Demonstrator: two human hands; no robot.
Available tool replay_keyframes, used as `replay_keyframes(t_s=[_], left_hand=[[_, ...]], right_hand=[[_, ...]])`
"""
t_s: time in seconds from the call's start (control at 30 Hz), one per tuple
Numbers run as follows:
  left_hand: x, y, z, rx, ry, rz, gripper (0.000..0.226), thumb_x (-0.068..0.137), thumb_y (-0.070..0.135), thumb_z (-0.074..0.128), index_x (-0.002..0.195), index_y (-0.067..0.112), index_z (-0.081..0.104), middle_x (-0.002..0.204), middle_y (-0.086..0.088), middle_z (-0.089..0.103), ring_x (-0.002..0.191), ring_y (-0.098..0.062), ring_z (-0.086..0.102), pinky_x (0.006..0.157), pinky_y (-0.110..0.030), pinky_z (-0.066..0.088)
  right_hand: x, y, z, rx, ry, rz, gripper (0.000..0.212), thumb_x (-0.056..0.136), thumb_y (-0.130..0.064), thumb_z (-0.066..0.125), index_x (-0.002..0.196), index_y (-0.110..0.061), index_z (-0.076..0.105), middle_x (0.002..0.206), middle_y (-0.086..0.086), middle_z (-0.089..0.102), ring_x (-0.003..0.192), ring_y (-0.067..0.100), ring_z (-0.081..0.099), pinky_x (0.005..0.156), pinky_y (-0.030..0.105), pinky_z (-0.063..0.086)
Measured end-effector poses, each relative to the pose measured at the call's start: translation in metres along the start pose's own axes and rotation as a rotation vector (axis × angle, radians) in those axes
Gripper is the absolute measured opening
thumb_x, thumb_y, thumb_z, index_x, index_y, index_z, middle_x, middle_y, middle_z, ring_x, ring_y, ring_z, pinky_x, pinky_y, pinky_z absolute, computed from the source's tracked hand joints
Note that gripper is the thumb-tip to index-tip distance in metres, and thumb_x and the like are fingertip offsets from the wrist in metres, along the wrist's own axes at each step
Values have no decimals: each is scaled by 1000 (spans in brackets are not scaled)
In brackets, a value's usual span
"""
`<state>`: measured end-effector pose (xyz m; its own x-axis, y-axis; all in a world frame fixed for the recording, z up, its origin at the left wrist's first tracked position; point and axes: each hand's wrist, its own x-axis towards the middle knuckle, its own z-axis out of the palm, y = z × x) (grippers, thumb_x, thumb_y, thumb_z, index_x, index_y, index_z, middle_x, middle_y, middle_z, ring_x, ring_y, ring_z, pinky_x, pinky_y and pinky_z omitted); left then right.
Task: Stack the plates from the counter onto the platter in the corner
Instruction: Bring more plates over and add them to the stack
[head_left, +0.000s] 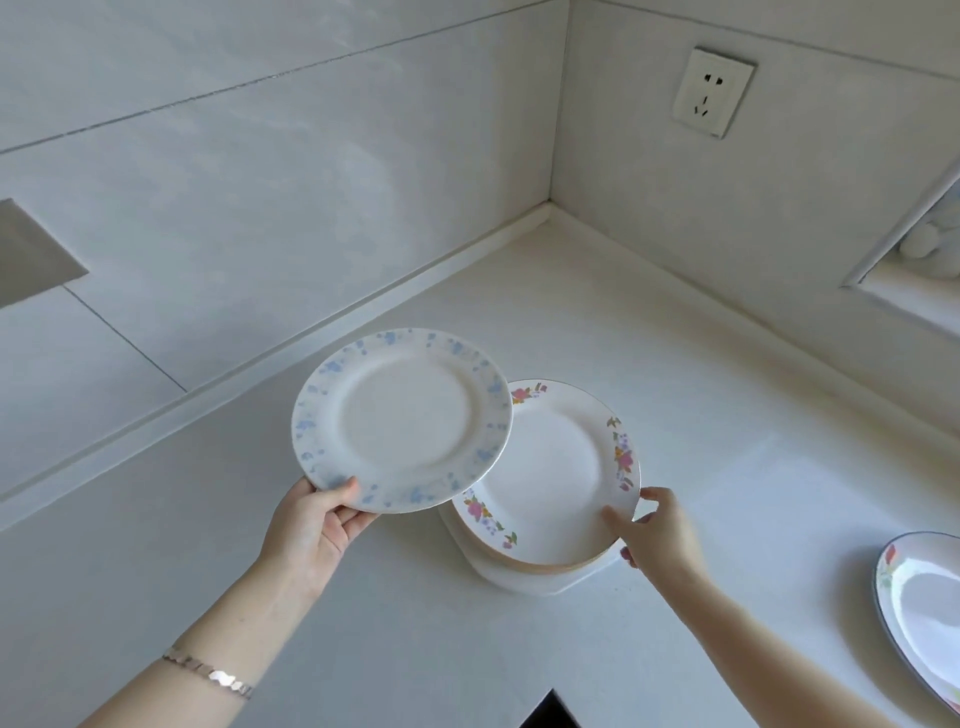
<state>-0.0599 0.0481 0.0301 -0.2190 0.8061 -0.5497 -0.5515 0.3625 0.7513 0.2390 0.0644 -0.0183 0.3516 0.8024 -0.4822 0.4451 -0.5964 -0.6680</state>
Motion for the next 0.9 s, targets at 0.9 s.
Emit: replay_keyframes(t_s=[0.9], left_hand=[[53, -40, 56, 1249, -290, -221, 11, 91, 15, 55, 82, 16, 50, 73, -1, 63, 43, -8, 55, 39, -17, 42]], right_hand=[[15, 2, -17, -362, -31, -156, 56, 83, -51, 57, 122, -13, 45, 91, -1, 60, 85, 24, 56, 62, 30, 43]])
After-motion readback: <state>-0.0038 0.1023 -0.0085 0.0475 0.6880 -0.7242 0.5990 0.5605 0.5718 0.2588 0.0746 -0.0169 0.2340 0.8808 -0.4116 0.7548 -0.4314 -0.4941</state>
